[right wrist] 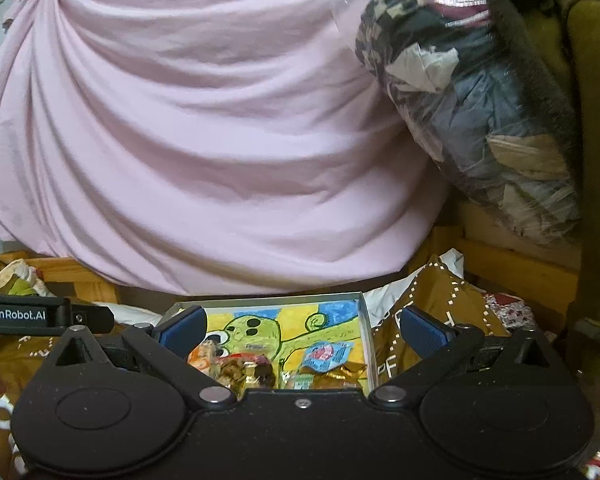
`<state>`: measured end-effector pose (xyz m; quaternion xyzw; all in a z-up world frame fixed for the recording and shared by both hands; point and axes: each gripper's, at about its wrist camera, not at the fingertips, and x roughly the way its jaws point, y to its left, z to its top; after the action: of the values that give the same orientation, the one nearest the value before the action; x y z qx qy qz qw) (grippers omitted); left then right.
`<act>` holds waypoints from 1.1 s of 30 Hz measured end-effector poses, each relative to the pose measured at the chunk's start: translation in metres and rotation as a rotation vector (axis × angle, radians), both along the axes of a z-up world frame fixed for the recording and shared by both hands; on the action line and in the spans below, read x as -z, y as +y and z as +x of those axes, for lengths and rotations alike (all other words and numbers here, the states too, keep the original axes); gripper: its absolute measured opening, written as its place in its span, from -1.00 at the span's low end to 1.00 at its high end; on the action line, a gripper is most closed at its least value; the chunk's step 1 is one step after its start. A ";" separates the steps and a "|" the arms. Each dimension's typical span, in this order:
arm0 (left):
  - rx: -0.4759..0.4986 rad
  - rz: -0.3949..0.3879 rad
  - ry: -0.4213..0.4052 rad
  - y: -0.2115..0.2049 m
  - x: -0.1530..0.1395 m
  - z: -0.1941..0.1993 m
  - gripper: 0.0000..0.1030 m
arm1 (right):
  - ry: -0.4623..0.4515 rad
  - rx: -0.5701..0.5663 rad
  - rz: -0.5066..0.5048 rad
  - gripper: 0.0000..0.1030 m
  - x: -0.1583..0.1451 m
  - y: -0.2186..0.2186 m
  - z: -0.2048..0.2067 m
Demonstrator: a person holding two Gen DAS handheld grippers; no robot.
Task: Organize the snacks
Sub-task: 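Lift both tools and move them back over the orange and remaining snack bag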
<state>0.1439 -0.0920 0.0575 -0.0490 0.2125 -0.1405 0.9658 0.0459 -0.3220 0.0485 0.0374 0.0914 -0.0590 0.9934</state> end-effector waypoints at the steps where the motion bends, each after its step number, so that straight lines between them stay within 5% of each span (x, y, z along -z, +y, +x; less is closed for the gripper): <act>1: 0.001 -0.008 0.003 0.003 0.001 -0.004 0.99 | -0.001 0.002 -0.013 0.99 0.000 0.004 -0.006; 19: -0.035 -0.030 0.018 0.064 0.023 -0.075 0.99 | 0.020 -0.041 -0.130 0.99 0.014 0.064 -0.076; 33: -0.117 -0.003 0.157 0.083 0.065 -0.083 0.99 | 0.196 -0.072 -0.145 0.99 0.040 0.079 -0.063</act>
<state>0.0610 -0.0090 -0.0079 -0.0737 0.2842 -0.0801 0.9526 -0.0174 -0.2428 0.0087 -0.0437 0.1847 -0.0331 0.9813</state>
